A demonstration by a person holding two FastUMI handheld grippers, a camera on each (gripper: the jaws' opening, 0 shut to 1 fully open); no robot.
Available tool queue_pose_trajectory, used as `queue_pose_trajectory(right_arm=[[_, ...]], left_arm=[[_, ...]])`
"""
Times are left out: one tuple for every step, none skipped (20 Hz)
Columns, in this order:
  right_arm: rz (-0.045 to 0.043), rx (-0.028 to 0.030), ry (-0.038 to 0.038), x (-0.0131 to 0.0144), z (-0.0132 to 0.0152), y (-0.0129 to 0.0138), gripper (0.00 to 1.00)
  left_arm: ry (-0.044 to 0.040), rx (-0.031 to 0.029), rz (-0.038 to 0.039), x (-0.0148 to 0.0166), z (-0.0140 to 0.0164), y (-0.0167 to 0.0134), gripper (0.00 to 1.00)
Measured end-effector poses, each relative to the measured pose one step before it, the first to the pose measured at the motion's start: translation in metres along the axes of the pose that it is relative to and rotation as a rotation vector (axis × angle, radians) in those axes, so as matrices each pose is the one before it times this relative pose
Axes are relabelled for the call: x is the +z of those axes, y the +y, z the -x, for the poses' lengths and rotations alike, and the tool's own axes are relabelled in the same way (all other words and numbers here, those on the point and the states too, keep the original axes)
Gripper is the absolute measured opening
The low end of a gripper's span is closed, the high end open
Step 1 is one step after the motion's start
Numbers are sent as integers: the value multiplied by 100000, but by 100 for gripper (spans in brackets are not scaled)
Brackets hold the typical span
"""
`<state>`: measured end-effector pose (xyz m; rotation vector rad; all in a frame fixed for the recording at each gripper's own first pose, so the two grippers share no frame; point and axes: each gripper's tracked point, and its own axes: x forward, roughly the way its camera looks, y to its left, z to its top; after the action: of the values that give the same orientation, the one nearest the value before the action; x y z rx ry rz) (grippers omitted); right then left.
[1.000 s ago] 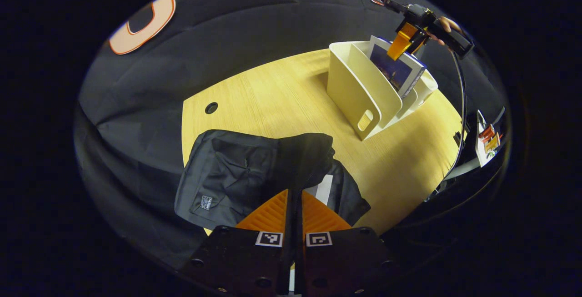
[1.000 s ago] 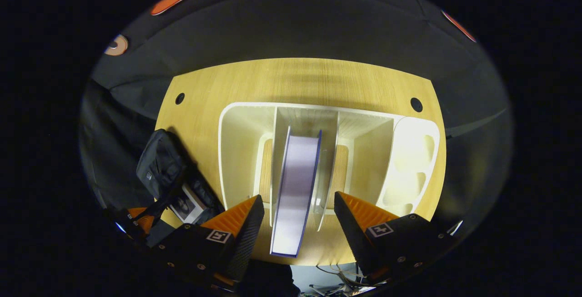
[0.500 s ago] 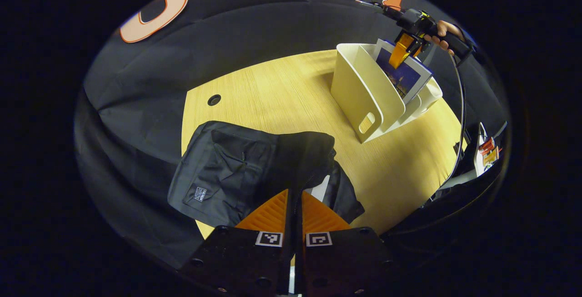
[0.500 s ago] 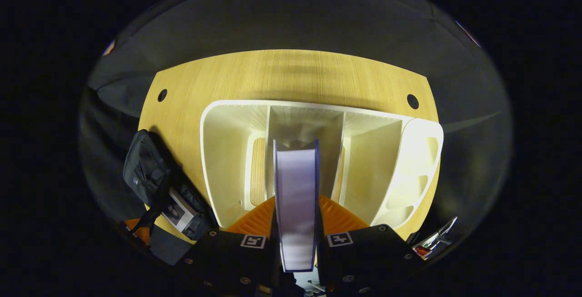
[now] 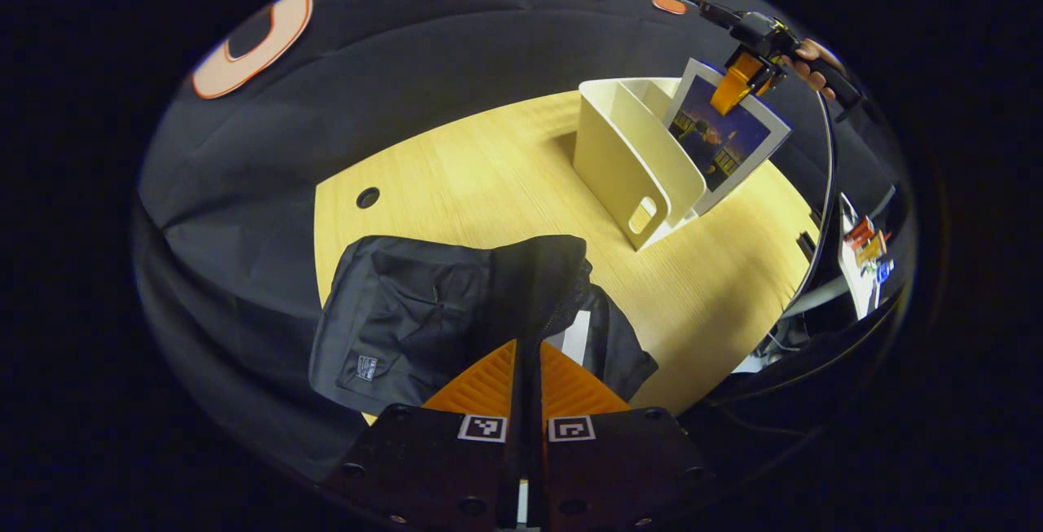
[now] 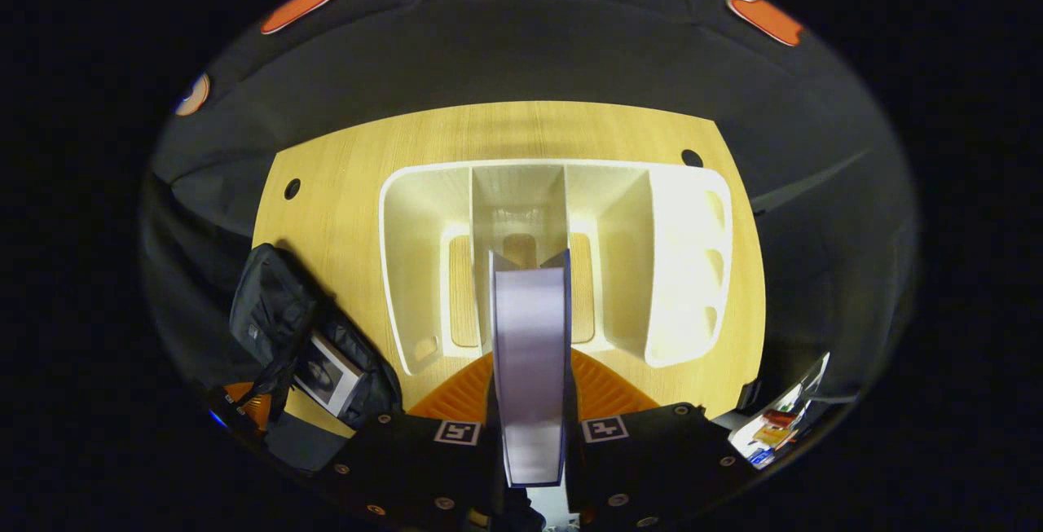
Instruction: Open the schoolbag, grab two books from the bookshelf and put them into the schoolbag.
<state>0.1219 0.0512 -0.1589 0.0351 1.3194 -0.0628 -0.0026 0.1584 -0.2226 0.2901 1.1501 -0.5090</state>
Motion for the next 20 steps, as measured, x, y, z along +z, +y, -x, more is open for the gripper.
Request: queue_pose_trajectory(right_arm=[[-2379, 511, -420, -1090, 771, -89, 31], [-2337, 527, -168, -1070, 703, -3, 31], [-2246, 333, -135, -1049, 623, -57, 30], [-1791, -136, -244, -1028, 504, -109, 30], [-1011, 267, -1039, -869, 522, -112, 30], [-2139, 329, -972, -1029, 494, 60, 30], [-1513, 664, -331, -1096, 377, 53, 30], [-2068, 502, -195, -1136, 284, -23, 30], [-1170, 397, 115, -1142, 191, -140, 30], [-1958, 765, 62, -1022, 177, 30, 30], [-2334, 1085, 376, -1067, 93, 138, 30], [-2106, 1609, 244, -1048, 37, 216, 30], [-2117, 1611, 212, -968, 69, 157, 30], [-2041, 1756, 66, -915, 46, 140, 30], [-2457, 2073, -444, -872, 205, 179, 30], [-2519, 2709, -616, -860, -59, 423, 30], [-4040, 3292, -835, -811, -70, 285, 30], [-4601, 2950, -22, -836, -183, 341, 30], [-4080, 3339, 81, -820, -286, 195, 29], [-3861, 3520, 539, -969, -29, 268, 30]], left_arm=[[-544, -448, -2316, 130, 346, 161, 5], [-611, -211, -1768, 394, 434, 84, 5], [-506, -679, -1611, 198, 101, 192, 5], [-374, -910, -483, -94, -128, 135, 5], [22, -1588, -1155, -37, 47, -210, 4], [-231, -524, -1346, -61, 65, 21, 4], [222, -686, -1443, -1, -7, 34, 4], [-270, 92, -1216, 53, -108, 147, 5], [-263, -9, -1187, 138, 118, 135, 5], [-480, -315, -862, -24, 278, 45, 5], [-204, -500, -695, -9, 123, 5, 5], [-433, -365, -557, -274, 200, 18, 5], [-164, -206, -500, -63, 37, 109, 5], [-335, -208, -12, -107, 69, 100, 5], [-221, -523, -86, -51, 117, -50, 5], [-213, -470, 107, 159, 17, 138, 4], [-433, -845, -407, 54, 113, -58, 4], [-200, -234, -395, -50, 96, 39, 4], [-183, -326, -474, 33, 38, -2, 5], [-254, -410, -683, -47, 179, 69, 4]])
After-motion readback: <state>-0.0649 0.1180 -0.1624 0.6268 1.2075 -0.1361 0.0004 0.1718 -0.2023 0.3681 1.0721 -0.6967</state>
